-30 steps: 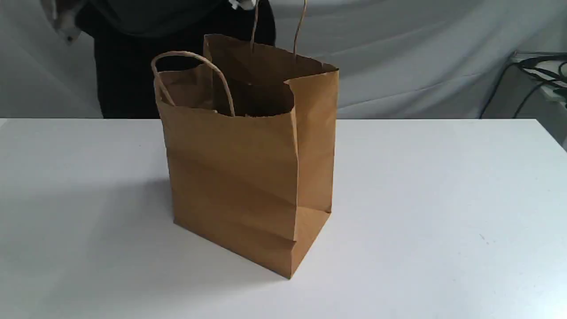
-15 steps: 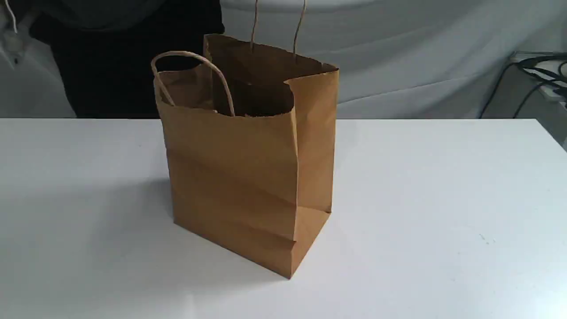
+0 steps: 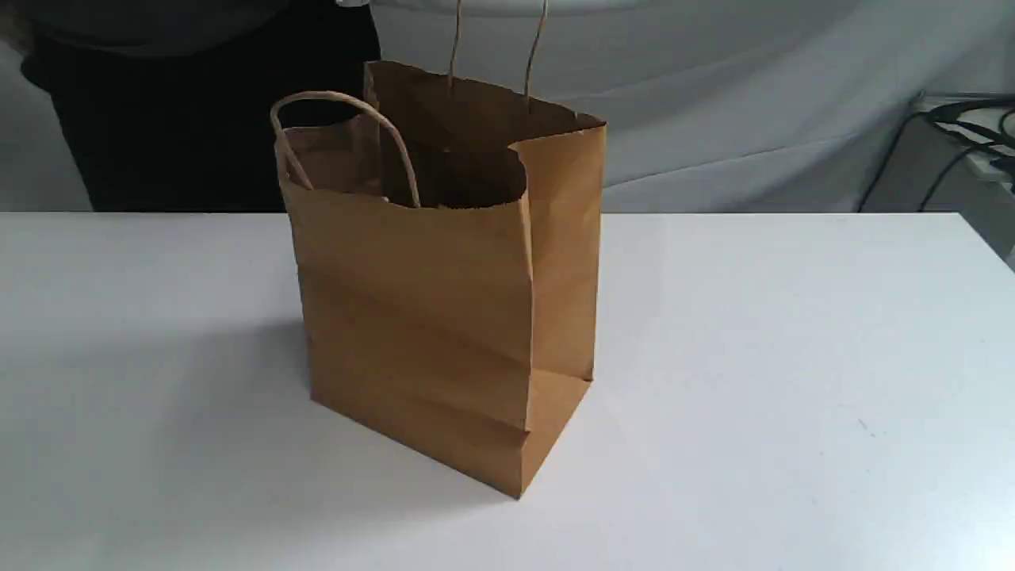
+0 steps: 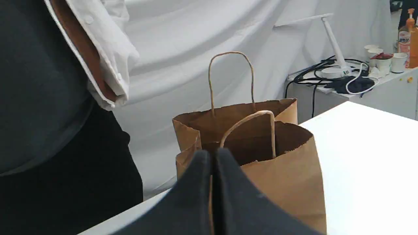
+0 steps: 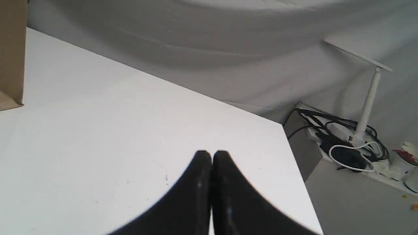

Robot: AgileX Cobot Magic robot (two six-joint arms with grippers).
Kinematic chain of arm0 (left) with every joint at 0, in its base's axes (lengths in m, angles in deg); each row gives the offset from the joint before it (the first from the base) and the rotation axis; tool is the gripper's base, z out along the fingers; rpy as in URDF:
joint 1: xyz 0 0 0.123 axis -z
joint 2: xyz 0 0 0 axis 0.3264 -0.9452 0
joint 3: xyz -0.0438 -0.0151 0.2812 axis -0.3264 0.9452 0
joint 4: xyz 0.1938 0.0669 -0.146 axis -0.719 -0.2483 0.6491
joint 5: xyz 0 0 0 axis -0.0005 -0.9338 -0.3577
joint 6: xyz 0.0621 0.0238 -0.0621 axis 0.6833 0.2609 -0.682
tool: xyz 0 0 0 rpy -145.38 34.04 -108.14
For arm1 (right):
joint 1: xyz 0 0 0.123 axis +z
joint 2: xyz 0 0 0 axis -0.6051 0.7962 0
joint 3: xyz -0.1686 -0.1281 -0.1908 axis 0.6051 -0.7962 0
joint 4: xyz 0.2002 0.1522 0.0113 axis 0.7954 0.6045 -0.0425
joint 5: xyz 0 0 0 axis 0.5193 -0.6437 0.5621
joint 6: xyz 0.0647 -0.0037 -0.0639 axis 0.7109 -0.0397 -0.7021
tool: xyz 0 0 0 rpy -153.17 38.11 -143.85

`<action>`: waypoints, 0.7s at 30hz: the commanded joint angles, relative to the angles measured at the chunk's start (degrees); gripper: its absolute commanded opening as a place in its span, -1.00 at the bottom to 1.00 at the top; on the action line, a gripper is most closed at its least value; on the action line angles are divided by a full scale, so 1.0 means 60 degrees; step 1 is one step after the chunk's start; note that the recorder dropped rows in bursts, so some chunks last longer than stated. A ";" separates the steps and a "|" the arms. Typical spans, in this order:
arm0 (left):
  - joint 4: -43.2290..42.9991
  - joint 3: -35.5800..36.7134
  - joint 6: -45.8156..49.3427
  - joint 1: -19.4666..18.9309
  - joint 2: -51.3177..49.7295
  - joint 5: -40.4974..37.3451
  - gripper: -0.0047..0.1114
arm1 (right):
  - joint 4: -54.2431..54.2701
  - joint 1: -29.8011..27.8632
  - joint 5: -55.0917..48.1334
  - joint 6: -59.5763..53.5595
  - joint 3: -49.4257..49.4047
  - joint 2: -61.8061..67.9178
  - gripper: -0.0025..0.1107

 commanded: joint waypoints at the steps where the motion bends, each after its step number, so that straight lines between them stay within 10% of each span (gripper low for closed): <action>1: 0.0093 0.0048 0.0016 -0.0010 0.0046 0.0050 -0.92 | -0.0123 -0.0070 0.0040 -0.0001 -0.0034 -0.0058 -0.96; 21: 0.1658 0.1259 -0.0718 -0.0463 0.0611 0.0538 -0.92 | -0.0123 -0.0070 0.0040 -0.0001 -0.0034 -0.0058 -0.96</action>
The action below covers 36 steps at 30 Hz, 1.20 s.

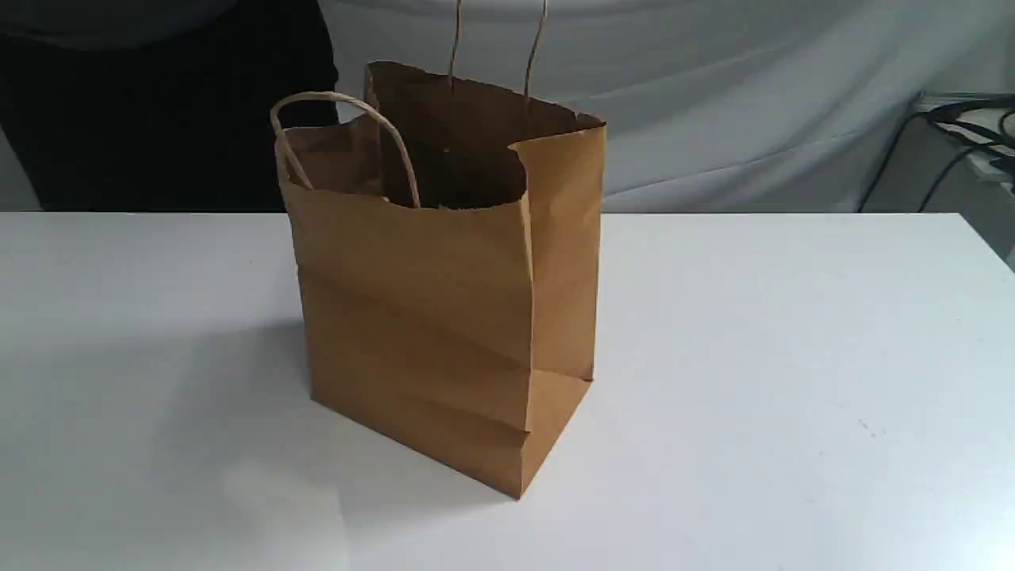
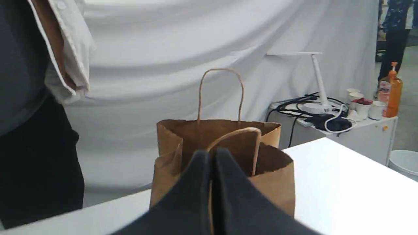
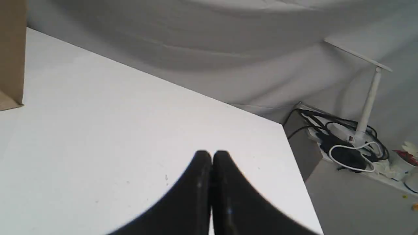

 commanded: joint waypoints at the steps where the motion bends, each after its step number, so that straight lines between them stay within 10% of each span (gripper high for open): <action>1: 0.0631 0.0998 -0.0117 -0.0447 0.0457 0.0461 -0.92 | -0.0123 -0.0070 0.0040 -0.0001 -0.0034 -0.0058 -0.96; 9: 0.2859 0.3426 0.0477 -0.1579 0.2208 0.3265 -0.92 | -0.0117 -0.0070 0.0040 0.0045 -0.0034 -0.0058 -0.96; 28: 0.4652 0.3694 0.2320 -0.1734 0.2696 0.3658 -0.92 | -0.0117 -0.0070 0.0040 0.0045 -0.0034 -0.0058 -0.96; 32: 0.3125 0.3694 0.1347 -0.1734 0.2696 0.3658 -0.92 | -0.0098 -0.0070 0.0040 0.0043 -0.0034 -0.0058 -0.96; 36: -0.1823 0.3694 -0.3213 -0.1734 0.2696 0.3950 -0.92 | -0.0099 -0.0070 0.0040 0.0072 -0.0034 -0.0058 -0.96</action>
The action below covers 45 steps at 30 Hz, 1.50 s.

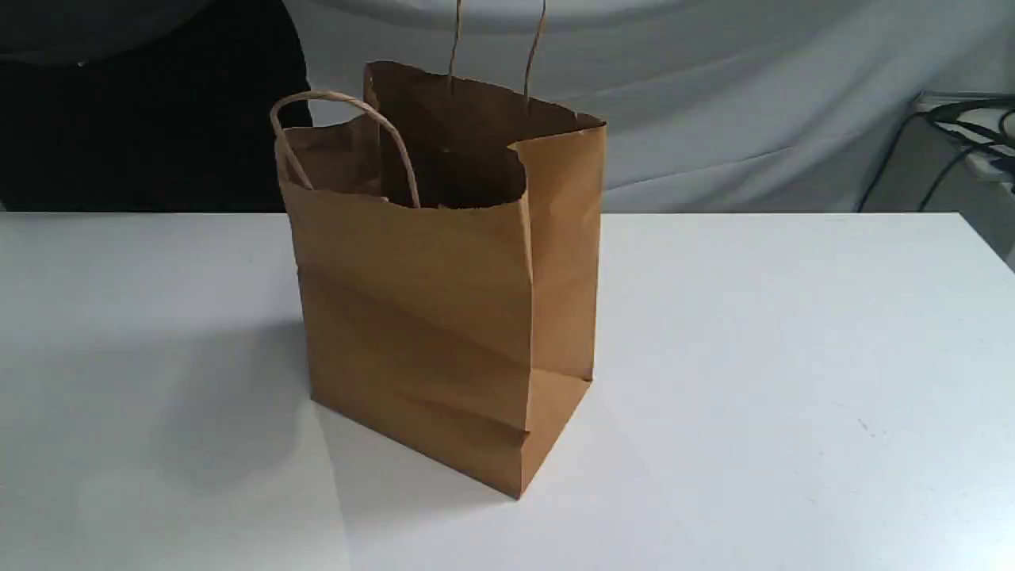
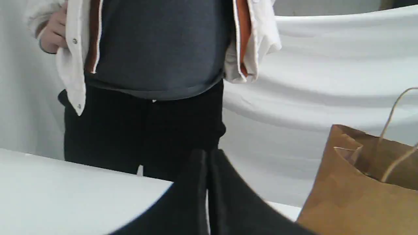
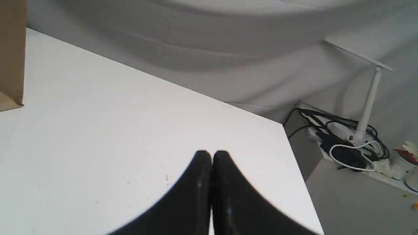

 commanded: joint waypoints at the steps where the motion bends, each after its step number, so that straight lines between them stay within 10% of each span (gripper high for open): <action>1: -0.4458 0.0068 -0.4399 -0.0018 0.0036 0.0311 -0.92 | -0.0099 -0.0070 0.0040 0.0051 -0.0034 -0.0058 -0.96; 8: -1.0888 0.0789 -1.0929 -0.0018 0.0036 0.1528 -0.92 | -0.0099 -0.0070 0.0040 0.0051 -0.0034 -0.0058 -0.96; 18: -1.0998 0.2459 -1.0911 -0.0018 0.1082 0.1771 -0.92 | -0.0099 -0.0070 0.0040 0.0051 -0.0034 -0.0058 -0.96; 45: -1.1634 0.2459 -1.1393 -0.0018 0.1434 0.0853 -0.92 | -0.0099 -0.0070 0.0040 0.0084 -0.0034 -0.0058 -0.96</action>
